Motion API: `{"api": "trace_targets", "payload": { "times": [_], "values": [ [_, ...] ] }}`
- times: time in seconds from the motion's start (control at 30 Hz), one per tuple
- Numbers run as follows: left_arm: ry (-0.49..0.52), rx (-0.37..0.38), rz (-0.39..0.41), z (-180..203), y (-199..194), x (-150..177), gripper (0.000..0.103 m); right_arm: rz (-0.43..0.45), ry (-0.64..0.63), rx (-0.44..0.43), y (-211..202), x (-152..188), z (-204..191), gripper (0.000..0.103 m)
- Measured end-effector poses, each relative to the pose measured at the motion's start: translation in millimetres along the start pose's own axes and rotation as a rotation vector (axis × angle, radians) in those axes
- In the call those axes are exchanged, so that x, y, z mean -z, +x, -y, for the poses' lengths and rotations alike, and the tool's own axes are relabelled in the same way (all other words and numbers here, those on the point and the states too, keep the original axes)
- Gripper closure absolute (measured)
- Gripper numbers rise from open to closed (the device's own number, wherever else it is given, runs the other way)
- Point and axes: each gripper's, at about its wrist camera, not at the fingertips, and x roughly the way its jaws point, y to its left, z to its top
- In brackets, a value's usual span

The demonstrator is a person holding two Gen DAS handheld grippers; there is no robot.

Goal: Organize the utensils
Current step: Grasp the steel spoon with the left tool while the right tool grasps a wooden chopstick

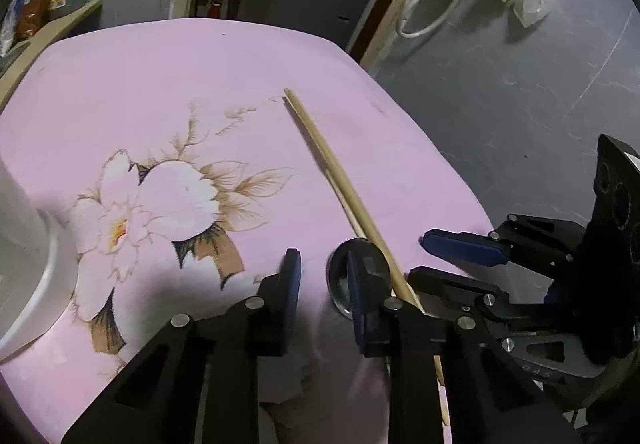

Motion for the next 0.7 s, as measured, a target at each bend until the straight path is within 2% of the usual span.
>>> {"api": "trace_targets", "payload": {
  "times": [0.03,0.1,0.2,0.33,0.43,0.7],
  "values": [
    [0.001,0.006,-0.002,1.9,0.1,1.4,0.085,0.003,0.004,-0.007,-0.6,-0.1,1.1,0.081],
    [0.003,0.014,-0.009,3.8,3.4,-1.0,0.097,0.003,0.002,-0.010,-1.0,0.2,0.7,0.080],
    [0.012,0.004,-0.012,4.3,3.4,-1.0,0.102,0.004,0.003,-0.009,-0.4,-0.6,-0.6,0.080],
    [0.009,-0.018,0.013,5.5,-2.9,1.7,0.103,0.002,0.017,-0.010,4.7,-5.5,1.1,0.081],
    [-0.013,-0.068,0.024,3.9,-3.4,2.2,0.103,0.000,0.034,-0.021,9.8,-11.4,4.7,0.081],
    [-0.065,-0.045,0.027,-12.5,-14.7,10.9,0.103,-0.015,0.051,-0.046,29.6,-37.5,4.4,0.081]
  ]
}}
